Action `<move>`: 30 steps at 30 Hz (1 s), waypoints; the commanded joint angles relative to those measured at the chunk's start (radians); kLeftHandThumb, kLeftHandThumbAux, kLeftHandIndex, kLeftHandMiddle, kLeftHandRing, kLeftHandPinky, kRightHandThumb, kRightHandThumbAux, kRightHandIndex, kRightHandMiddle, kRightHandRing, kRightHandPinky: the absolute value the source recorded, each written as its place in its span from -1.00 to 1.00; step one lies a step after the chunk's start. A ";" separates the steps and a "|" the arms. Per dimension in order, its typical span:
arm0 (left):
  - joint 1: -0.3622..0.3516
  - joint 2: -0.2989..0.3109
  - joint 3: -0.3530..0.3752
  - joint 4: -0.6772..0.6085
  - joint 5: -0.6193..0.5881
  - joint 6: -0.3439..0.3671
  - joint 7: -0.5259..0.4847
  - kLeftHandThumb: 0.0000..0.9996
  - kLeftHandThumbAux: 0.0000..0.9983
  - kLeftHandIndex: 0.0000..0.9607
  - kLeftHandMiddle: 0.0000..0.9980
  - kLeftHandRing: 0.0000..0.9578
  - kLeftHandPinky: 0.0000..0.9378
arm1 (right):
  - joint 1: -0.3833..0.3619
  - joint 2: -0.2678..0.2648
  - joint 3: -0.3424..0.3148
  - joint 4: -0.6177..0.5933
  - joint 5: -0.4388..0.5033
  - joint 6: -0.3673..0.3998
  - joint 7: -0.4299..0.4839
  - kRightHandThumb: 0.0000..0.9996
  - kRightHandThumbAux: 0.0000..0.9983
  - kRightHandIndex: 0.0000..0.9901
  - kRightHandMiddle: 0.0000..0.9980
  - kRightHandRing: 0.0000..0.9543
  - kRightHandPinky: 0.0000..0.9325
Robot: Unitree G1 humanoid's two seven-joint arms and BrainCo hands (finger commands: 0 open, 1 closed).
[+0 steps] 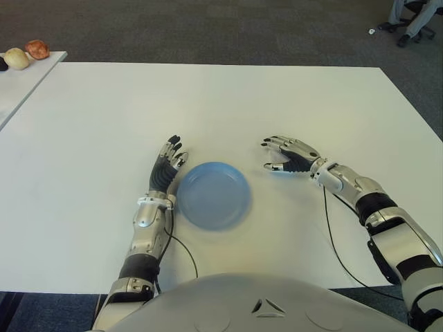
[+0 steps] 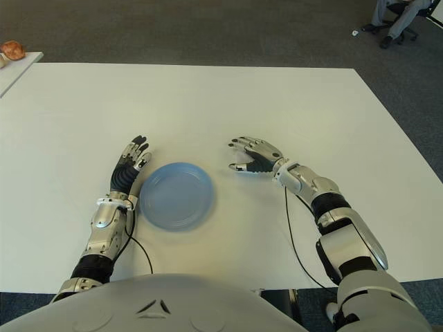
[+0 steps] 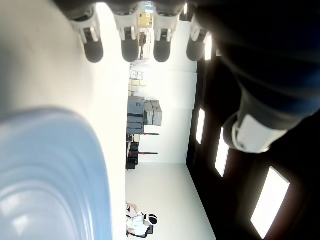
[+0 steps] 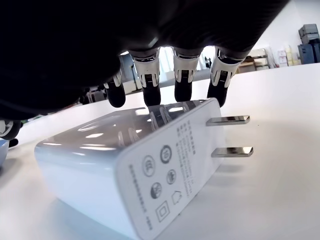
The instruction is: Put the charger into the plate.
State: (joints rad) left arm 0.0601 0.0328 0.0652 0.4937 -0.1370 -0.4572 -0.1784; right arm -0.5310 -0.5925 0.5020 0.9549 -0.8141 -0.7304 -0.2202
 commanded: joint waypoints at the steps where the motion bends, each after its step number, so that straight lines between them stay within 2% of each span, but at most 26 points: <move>1: 0.076 -0.001 0.000 0.047 0.009 0.064 -0.001 -1.00 0.20 -0.97 -0.89 -0.90 -0.86 | -0.018 0.000 0.031 0.050 -0.029 0.007 -0.032 -0.47 -0.71 -1.00 -1.00 -1.00 -1.00; 17: 0.084 0.012 0.011 0.033 -0.005 0.079 -0.027 -1.00 0.20 -0.98 -0.89 -0.90 -0.86 | -0.033 -0.021 0.065 0.113 -0.030 -0.027 -0.073 -0.54 -0.71 -1.00 -1.00 -1.00 -1.00; 30: 0.078 0.022 0.014 0.043 -0.004 0.083 -0.034 -1.00 0.18 -1.00 -0.91 -0.92 -0.88 | -0.020 -0.077 0.071 0.059 -0.036 -0.061 -0.079 -0.54 -0.72 -1.00 -1.00 -1.00 -1.00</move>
State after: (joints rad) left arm 0.0772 0.0488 0.0699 0.4714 -0.1389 -0.4386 -0.2041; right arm -0.5571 -0.6573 0.5630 1.0249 -0.8374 -0.7812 -0.2957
